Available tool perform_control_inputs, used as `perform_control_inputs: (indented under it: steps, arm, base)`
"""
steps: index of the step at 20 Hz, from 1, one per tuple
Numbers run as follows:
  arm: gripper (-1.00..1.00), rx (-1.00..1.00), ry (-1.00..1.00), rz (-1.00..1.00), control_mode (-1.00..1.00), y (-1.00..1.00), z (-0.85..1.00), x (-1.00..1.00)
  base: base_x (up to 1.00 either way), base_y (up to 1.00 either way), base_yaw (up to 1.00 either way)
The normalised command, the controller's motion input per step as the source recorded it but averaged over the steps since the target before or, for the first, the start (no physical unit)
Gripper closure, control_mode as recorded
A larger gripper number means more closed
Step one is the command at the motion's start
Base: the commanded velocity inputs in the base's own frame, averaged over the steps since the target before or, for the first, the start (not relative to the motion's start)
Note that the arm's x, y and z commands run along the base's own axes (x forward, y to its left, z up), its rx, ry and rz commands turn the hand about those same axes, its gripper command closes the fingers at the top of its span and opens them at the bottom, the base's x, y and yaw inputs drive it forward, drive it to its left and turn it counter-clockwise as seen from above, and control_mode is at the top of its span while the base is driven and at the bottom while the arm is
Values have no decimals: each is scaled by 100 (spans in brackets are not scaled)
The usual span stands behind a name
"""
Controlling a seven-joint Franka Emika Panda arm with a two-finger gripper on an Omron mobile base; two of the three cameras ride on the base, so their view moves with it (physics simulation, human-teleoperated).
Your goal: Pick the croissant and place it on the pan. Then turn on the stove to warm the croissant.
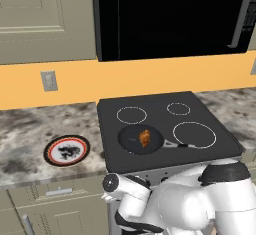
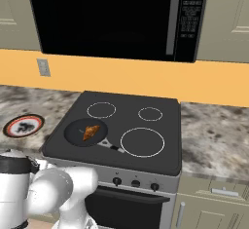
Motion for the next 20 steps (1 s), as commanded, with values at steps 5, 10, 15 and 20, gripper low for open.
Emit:
perform_control_inputs:
  steps: [5,10,15,20]
  arm:
    - [-100,0,-9,3,-100,-95,-42,40]
    - [-100,5,-9,5,-100,-84,-24,34]
    - [-100,11,-5,6,-100,-76,-31,29]
    - [-100,16,-7,8,-100,-74,-32,26]
  base:
    - [0,0,0]
    - [0,0,0]
    - [0,0,0]
    - [0,0,0]
